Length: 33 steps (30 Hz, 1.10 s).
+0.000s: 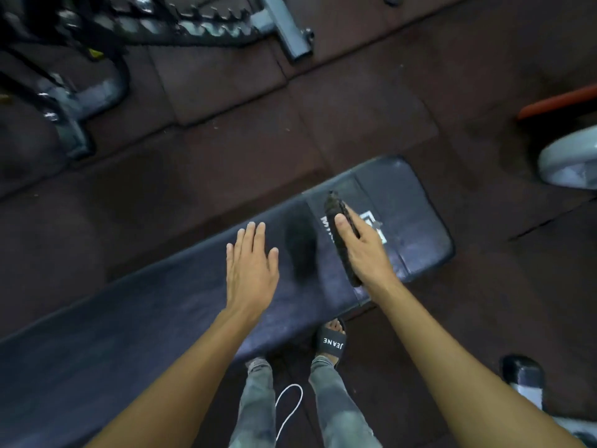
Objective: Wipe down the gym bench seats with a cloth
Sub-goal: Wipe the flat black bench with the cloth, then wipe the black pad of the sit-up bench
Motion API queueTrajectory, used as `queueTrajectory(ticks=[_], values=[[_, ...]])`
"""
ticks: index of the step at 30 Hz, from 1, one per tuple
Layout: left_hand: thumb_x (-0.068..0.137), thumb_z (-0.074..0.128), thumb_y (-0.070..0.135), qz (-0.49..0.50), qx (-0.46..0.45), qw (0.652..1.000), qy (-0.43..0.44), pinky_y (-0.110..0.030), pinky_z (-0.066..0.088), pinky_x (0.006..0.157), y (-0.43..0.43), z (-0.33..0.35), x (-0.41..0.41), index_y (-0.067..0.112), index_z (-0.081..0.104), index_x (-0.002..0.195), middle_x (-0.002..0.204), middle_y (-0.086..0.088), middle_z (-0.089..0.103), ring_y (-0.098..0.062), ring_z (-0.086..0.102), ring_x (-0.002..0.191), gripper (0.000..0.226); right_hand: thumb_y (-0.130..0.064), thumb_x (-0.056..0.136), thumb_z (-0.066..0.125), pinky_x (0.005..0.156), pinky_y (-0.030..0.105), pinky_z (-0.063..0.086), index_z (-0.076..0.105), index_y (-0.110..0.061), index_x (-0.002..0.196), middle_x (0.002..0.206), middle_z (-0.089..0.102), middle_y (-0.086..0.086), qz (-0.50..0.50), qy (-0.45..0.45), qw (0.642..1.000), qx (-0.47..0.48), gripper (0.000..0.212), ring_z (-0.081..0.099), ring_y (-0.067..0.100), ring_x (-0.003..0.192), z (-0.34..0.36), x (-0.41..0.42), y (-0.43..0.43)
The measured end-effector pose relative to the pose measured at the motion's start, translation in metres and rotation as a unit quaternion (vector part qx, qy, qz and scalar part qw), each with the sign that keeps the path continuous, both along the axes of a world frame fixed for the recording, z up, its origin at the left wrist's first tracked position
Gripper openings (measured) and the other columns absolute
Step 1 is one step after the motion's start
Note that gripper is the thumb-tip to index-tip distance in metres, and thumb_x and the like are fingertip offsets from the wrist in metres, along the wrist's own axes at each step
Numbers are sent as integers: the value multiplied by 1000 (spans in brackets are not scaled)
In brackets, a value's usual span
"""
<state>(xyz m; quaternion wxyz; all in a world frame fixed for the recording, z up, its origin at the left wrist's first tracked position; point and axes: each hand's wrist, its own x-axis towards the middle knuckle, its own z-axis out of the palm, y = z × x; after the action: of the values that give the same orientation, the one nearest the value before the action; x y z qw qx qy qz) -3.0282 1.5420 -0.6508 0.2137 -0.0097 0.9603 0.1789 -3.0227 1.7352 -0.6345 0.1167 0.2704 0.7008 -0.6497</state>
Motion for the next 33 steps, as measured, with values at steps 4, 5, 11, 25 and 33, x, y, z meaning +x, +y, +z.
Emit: queueTrajectory(ticks=[4,5,11,25,33], values=[[103,39,31,76,4,996,38,-42,9,123,-65,90,10,16,28,152,160,-2,26,-20,17,149,53,-34,101,54,109,40,45,56,-29,138,132,64,-10,93,9,994,-52,38,57,5,115,78,-13,-75],[103,39,31,99,2,994,50,-41,8,123,-84,111,14,17,28,152,160,-2,26,-20,18,149,53,-36,101,54,102,44,49,57,-35,136,127,67,-11,118,12,991,-63,35,58,7,107,99,-14,-98],[102,40,32,239,8,965,111,-42,11,122,-218,216,82,17,30,151,158,-2,30,-20,23,147,52,-41,100,53,93,37,52,53,-34,140,137,61,-10,270,30,959,-80,41,58,9,119,206,16,-244],[99,47,32,451,-91,873,162,-45,31,114,-561,364,405,19,35,148,144,-2,51,-22,45,133,52,-33,102,52,77,27,56,66,-45,105,92,74,-26,520,61,845,-111,18,70,-2,88,356,268,-653],[98,46,33,574,-115,794,163,-44,32,112,-691,389,524,22,36,147,140,-2,53,-24,47,130,51,-39,101,53,76,41,58,62,-36,125,104,70,-14,630,53,768,-102,26,67,11,86,378,370,-815]])
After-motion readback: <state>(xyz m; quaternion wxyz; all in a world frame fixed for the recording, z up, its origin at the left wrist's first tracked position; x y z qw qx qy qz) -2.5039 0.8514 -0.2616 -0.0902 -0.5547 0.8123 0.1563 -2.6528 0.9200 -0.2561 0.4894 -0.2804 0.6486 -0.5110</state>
